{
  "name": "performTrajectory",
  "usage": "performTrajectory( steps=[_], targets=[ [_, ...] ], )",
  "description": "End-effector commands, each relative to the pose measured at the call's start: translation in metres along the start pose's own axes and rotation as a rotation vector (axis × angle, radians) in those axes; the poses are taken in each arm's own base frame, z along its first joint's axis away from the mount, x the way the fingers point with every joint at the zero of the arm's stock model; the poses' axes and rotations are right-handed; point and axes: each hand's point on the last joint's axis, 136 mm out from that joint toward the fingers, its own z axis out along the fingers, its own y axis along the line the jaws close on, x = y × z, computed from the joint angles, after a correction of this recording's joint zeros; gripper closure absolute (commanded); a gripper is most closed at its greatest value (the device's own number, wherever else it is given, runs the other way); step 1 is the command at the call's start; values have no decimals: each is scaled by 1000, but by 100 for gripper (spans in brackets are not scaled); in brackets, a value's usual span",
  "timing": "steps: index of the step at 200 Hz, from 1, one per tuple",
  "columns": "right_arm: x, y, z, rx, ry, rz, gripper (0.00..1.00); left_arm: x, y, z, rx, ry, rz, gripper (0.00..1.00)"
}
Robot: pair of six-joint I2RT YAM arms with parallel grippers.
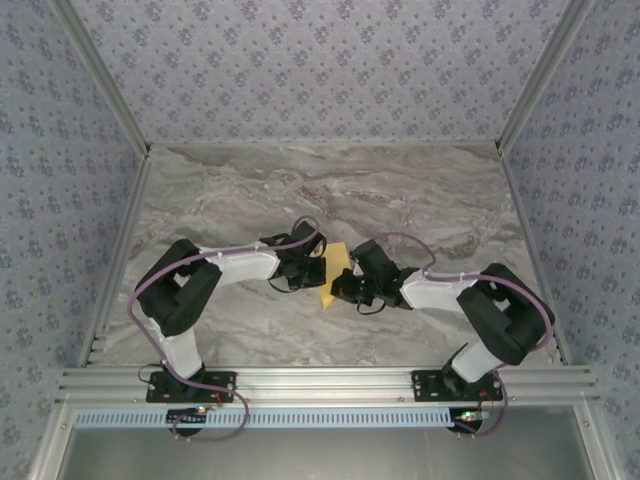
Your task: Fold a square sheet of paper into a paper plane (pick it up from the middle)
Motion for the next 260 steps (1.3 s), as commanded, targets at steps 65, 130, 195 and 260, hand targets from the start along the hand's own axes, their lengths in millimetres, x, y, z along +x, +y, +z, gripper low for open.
performTrajectory(
  steps=[65,130,195,260],
  targets=[
    [13,0,15,-1,44,10,100,22,43,17,-142,54,-17,100],
    [17,1,19,3,60,-4,100,22,44,17,-152,55,-15,100],
    [26,20,14,-33,65,-53,100,22,45,17,-153,55,-19,100],
    [38,1,30,27,101,-36,100,23,46,17,-156,54,-19,100]
  ],
)
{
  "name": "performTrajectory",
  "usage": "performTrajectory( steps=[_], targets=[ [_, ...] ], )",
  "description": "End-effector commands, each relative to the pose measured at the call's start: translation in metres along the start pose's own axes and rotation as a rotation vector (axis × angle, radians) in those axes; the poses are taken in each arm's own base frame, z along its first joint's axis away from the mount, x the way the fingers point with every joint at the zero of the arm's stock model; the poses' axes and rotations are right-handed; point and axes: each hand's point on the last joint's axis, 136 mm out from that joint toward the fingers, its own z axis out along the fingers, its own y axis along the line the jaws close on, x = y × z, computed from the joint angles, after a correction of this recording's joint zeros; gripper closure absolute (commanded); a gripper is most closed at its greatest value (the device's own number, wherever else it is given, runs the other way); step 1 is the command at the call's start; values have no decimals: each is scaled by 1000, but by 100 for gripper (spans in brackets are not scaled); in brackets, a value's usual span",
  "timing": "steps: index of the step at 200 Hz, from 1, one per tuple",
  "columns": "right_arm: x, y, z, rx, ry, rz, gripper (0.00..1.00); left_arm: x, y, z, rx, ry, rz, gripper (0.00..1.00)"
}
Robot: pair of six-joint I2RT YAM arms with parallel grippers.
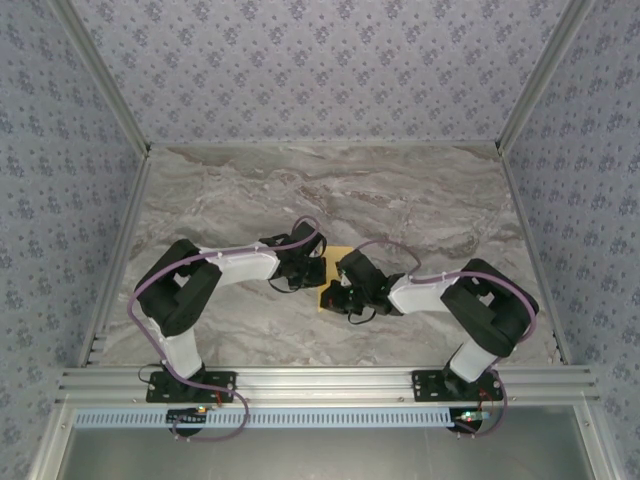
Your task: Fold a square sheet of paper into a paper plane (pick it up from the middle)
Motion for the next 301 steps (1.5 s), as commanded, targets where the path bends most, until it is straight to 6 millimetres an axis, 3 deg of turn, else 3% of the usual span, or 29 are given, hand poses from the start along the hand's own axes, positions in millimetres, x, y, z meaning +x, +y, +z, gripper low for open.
performTrajectory(
  steps=[1,73,136,159,187,237,267,301],
  targets=[
    [5,-6,8,31,22,16,100,24,46,16,-159,59,-21,100],
    [1,22,-4,-51,-5,-29,100,23,47,14,-166,56,-18,100],
    [14,0,13,0,41,10,100,22,45,14,-165,54,-18,100],
    [12,6,8,-14,32,0,100,22,46,14,-166,53,-18,100],
    [-6,13,-17,-24,-44,-13,100,21,44,13,-162,53,-11,100],
    [-51,-24,-51,43,-150,54,100,16,37,10,-147,50,16,100],
    [-71,-23,-52,45,-160,52,100,13,30,8,-127,49,31,100],
    [-72,-31,-37,60,-123,71,100,8,20,4,-102,45,67,100]
  ],
)
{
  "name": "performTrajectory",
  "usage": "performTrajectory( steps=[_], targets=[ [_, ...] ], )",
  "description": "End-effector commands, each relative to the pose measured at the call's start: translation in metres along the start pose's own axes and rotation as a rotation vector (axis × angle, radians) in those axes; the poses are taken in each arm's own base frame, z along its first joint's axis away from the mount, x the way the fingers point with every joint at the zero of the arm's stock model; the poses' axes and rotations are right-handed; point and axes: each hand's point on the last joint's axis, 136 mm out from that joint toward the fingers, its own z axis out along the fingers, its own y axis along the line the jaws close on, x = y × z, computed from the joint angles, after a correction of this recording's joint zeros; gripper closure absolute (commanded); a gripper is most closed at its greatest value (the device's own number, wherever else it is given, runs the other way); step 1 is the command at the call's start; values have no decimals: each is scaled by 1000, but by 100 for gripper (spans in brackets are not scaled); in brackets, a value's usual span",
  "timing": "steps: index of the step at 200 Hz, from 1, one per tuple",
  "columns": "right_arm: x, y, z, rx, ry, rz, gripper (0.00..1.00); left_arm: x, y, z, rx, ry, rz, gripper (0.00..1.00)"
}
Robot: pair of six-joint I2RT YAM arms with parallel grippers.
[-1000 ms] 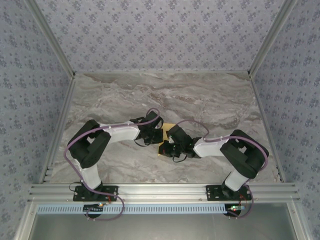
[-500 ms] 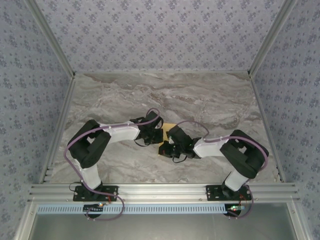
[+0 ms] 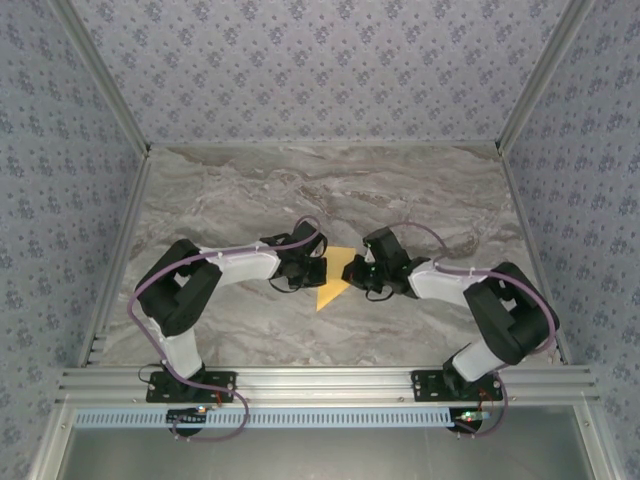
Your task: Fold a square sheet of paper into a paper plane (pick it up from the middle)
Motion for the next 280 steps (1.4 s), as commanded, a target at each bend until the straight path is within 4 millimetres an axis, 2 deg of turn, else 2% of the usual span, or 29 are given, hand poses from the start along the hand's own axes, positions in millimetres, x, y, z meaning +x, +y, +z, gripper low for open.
performTrajectory(
  steps=[1,23,43,60,73,93,118,131,159,172,201,229,280],
  targets=[
    [3,-7,9,24,45,-6,100,10,20,6,-92,48,32,100],
    [9,-20,17,54,63,21,100,4,12,-1,-78,35,60,100],
    [13,-29,19,75,67,35,100,-7,-2,-15,-39,-8,82,100],
    [15,-35,17,89,61,47,100,-16,-19,-36,14,-96,90,83],
    [16,-38,17,97,57,54,100,-16,-33,-50,58,-151,97,71],
    [16,-41,17,105,55,58,100,-8,-42,-61,91,-190,88,63],
    [18,-40,17,111,66,44,100,12,-44,-57,151,-193,33,66],
    [18,-41,16,117,68,42,100,19,-45,-53,203,-183,-20,72],
    [19,-43,15,125,71,40,100,36,-32,-36,229,-139,-119,90],
    [19,-43,16,126,71,41,100,42,-29,-29,246,-118,-156,95],
    [19,-44,15,131,72,42,100,54,-19,-23,251,-86,-228,98],
    [19,-45,14,136,71,45,100,62,-16,-20,230,-64,-238,98],
    [20,-50,15,156,71,48,100,74,3,-13,149,-33,-256,100]
  ],
)
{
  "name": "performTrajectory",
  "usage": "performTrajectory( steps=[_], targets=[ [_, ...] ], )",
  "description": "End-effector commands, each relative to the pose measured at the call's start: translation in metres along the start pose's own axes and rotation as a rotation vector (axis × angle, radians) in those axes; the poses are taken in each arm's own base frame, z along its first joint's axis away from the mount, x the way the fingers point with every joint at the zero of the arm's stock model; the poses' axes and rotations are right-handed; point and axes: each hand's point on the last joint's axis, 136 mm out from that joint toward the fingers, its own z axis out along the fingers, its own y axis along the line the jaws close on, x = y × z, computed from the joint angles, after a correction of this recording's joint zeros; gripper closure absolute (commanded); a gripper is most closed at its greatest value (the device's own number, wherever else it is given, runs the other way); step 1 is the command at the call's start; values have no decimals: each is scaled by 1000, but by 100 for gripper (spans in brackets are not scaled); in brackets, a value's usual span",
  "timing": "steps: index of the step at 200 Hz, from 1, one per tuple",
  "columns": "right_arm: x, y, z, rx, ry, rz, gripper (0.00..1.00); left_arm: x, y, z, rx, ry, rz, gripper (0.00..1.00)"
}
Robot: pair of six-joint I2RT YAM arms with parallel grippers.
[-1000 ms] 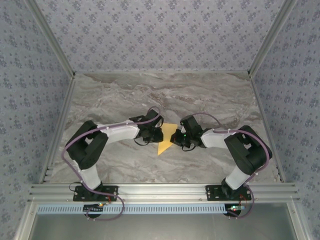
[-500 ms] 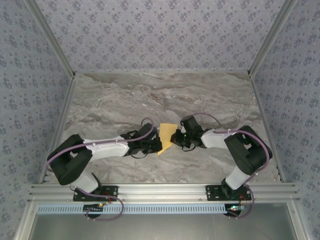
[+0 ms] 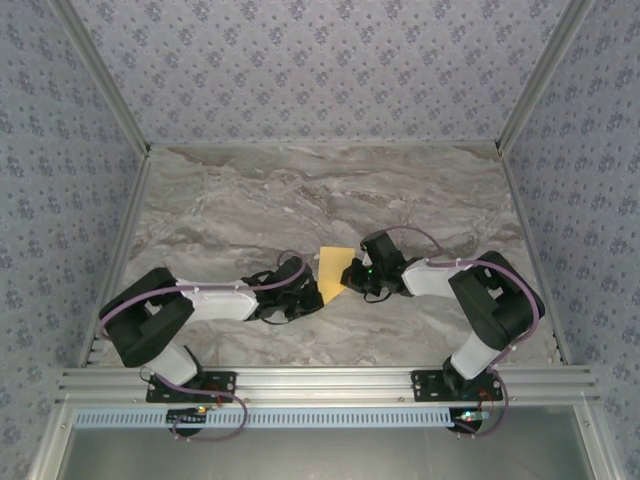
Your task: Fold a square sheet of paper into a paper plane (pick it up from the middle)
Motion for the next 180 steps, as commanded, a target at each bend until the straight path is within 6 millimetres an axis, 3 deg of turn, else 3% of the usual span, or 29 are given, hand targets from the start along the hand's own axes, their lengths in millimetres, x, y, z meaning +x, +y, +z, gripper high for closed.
performTrajectory(
  steps=[1,67,125,149,180],
  targets=[
    [13,-32,0,119,31,27,100,7,10,1,-40,22,-31,100],
    [15,-49,0,193,35,51,100,28,30,2,-77,80,-57,100],
    [19,-63,0,248,44,67,100,37,45,-9,-135,110,-51,100],
    [19,-62,1,243,46,69,100,33,33,-18,-115,105,-14,100],
    [17,-57,2,226,45,65,100,15,-7,-29,-10,47,42,100]
  ],
)
